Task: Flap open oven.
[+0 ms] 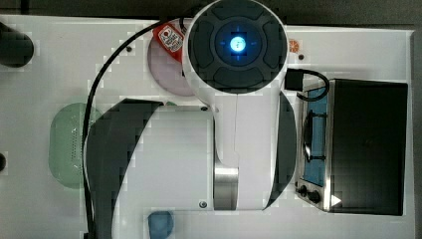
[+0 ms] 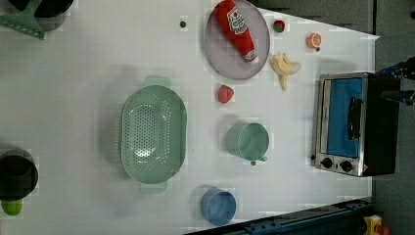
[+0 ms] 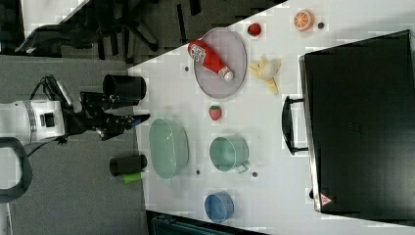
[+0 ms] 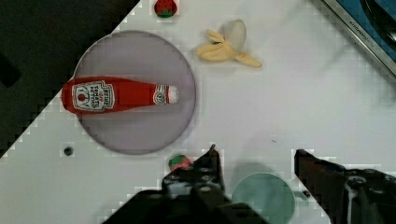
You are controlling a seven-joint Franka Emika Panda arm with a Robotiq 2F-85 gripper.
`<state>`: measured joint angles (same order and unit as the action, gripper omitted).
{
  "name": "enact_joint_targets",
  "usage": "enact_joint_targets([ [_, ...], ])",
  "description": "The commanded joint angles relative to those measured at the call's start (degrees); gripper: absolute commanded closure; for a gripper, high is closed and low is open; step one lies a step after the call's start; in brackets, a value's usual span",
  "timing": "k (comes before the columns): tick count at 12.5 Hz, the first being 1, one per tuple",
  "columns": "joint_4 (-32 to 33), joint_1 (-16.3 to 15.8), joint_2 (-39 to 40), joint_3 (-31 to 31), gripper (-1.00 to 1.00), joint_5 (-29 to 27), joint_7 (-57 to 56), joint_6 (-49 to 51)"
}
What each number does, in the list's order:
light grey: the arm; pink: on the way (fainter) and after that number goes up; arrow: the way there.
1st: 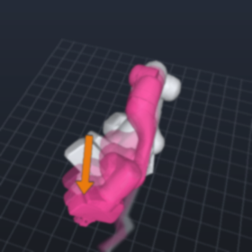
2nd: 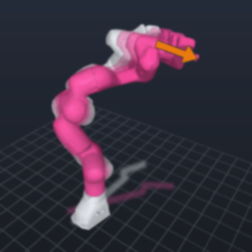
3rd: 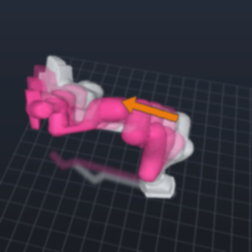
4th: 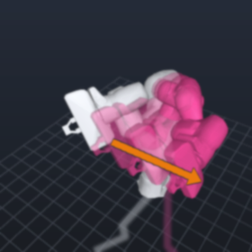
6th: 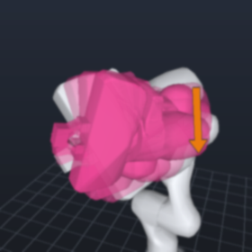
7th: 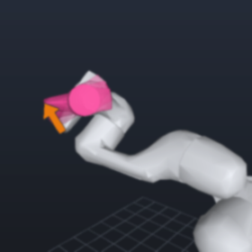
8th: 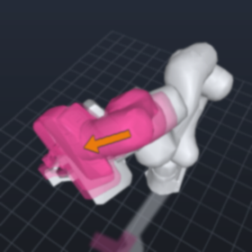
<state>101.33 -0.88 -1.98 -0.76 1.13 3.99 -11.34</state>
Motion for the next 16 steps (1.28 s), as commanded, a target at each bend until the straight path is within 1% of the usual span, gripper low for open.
enact_joint_targets([
  [1,17.65,1.45,-24.93,-3.33,-0.58,0.45,6.75,9.92],
  [3,17.65,1.45,-24.94,-3.33,-0.99,0.45,6.74,9.91],
  [5,17.65,1.45,-24.92,-3.33,-1.0,0.45,6.74,9.92],
  [6,17.65,1.45,-24.92,-3.32,-0.9,0.45,6.74,9.91],
  [8,17.66,1.45,-24.92,-3.32,-0.39,0.45,6.74,9.92],
  [12,17.94,1.7,-24.68,-3.91,0.55,0.53,6.75,9.91],
  [13,18.29,1.72,-24.3,-4.33,0.65,0.64,6.63,9.58],
  [14,18.99,1.74,-23.7,-4.92,0.65,0.99,5.19,8.62],
  [16,20.93,1.89,-21.85,-6.69,0.65,3.19,-4.16,4.95],
])
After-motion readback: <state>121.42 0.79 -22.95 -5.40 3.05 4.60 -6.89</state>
